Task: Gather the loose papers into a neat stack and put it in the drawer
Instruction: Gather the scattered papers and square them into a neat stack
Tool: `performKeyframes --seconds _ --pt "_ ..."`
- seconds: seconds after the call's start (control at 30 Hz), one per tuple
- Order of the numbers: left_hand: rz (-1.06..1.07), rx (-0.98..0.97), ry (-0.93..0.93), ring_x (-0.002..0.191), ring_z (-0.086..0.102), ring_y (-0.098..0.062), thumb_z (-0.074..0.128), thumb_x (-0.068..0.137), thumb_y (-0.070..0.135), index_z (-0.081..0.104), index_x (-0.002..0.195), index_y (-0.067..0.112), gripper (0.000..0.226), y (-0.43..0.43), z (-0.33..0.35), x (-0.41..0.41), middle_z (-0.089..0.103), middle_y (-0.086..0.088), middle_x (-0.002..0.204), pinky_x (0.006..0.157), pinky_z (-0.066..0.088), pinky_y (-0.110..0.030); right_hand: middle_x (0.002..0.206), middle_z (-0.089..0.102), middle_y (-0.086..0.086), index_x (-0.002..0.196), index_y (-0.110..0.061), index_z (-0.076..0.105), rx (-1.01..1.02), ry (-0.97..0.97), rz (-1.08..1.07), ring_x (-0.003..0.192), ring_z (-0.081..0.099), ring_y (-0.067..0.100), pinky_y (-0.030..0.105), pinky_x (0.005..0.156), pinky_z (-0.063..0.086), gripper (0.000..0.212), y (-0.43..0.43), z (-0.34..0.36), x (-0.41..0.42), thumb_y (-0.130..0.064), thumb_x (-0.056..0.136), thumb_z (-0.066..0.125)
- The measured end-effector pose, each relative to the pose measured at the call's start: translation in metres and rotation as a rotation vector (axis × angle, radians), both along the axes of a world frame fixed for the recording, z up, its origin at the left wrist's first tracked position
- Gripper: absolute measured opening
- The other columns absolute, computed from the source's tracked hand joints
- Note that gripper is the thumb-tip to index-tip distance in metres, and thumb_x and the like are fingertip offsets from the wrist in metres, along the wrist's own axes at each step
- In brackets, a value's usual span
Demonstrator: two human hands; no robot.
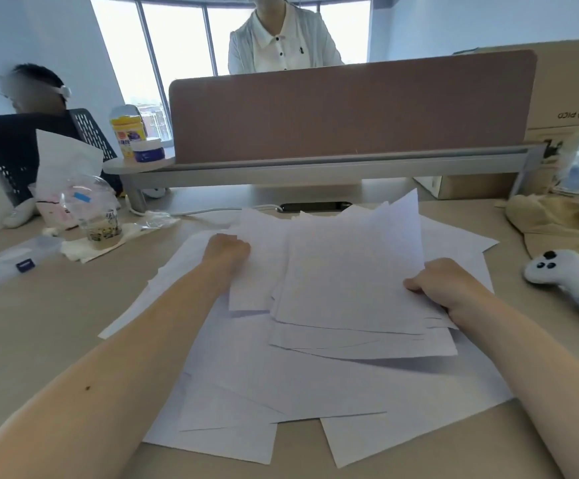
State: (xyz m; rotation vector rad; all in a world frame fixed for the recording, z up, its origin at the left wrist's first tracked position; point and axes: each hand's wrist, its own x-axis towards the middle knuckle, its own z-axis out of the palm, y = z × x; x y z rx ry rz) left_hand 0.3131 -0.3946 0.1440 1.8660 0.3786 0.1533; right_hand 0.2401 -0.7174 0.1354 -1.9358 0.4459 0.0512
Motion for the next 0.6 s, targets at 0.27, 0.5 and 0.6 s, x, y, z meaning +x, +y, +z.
performKeyframes --seconds 0.27,0.5,0.6 --pt "0.22 0.629 -0.865 0.062 0.047 -0.031 0.043 0.098 0.007 0.059 0.078 0.007 0.025 0.01 0.066 -0.049 0.055 -0.01 0.065 0.064 0.026 -0.03 0.09 0.05 0.015 0.107 0.01 0.059 0.137 -0.003 0.053 0.076 0.05 0.029 0.034 0.064 0.042 0.023 0.015 0.015 -0.015 0.008 0.084 0.056" --pt "-0.593 1.053 -0.843 0.1 0.07 -0.025 0.05 0.095 0.014 0.072 0.112 0.012 0.028 -0.024 0.011 -0.102 0.073 -0.003 0.114 0.088 0.052 -0.032 0.065 0.068 0.011 0.093 0.0 0.061 0.466 -0.042 0.062 0.057 0.068 0.022 0.027 0.048 0.053 0.016 0.04 0.025 -0.024 -0.01 0.099 0.05" --pt "-0.811 1.064 -0.728 0.108 0.064 -0.022 0.046 0.096 0.022 0.071 0.114 0.015 0.032 -0.021 -0.007 -0.114 0.07 0.001 0.12 0.097 0.048 -0.031 0.081 0.074 0.011 0.099 -0.009 0.067 0.585 -0.017 0.09 0.075 0.07 0.028 0.032 0.058 0.055 0.033 0.046 0.024 -0.023 -0.04 0.094 0.058"
